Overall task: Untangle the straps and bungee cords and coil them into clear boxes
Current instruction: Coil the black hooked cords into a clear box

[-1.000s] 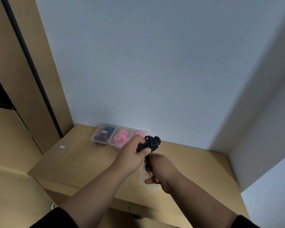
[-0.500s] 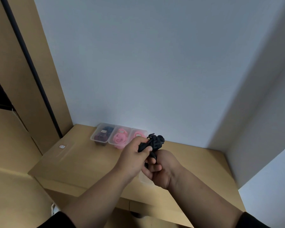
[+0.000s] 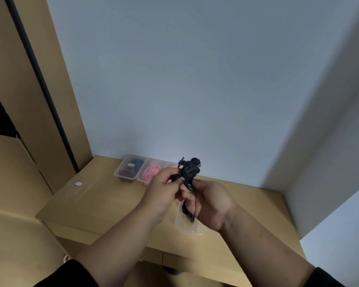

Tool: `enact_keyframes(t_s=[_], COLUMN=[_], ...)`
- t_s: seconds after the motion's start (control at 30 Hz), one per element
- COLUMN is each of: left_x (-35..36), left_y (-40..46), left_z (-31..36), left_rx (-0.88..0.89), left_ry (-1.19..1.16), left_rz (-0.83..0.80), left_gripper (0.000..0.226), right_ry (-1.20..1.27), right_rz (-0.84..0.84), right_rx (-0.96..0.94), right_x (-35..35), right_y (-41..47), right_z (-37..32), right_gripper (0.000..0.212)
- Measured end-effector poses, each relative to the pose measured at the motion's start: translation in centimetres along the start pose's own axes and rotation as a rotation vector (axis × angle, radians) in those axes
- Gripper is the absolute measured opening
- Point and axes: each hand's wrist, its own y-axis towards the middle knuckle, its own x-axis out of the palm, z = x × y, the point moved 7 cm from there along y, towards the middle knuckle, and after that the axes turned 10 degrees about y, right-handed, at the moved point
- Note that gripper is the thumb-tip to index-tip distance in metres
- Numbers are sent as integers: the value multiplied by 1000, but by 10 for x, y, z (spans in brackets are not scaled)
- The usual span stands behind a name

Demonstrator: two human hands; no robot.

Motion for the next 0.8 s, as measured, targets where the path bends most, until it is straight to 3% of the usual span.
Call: enact_keyframes(t_s=[0.17,0.3,0.43,0.57,0.8], left_x=[-2,11,13,12,9], left_y=[7,2,-3,-3,-11], left_z=[0,8,10,5,8], left_rx=[-76,-13,67,72,116], left_ry=[-293,-270,-277,-327,-177], left_rz=[-52,-221,-277,-228,-261], left_gripper=[19,15,34,38,22], right_ry=[-130,-337,-425,-390,-388], right_rz=[-212,-195,-130,-121,-173], right_rx=[-3,-218,-424,-477,-587], right_x=[5,8,9,8,6], right_y=[-8,-6,-7,-5,-7], right_z=[-8,-6,-13,-16,-18], right_gripper=[39,34,46,57,41])
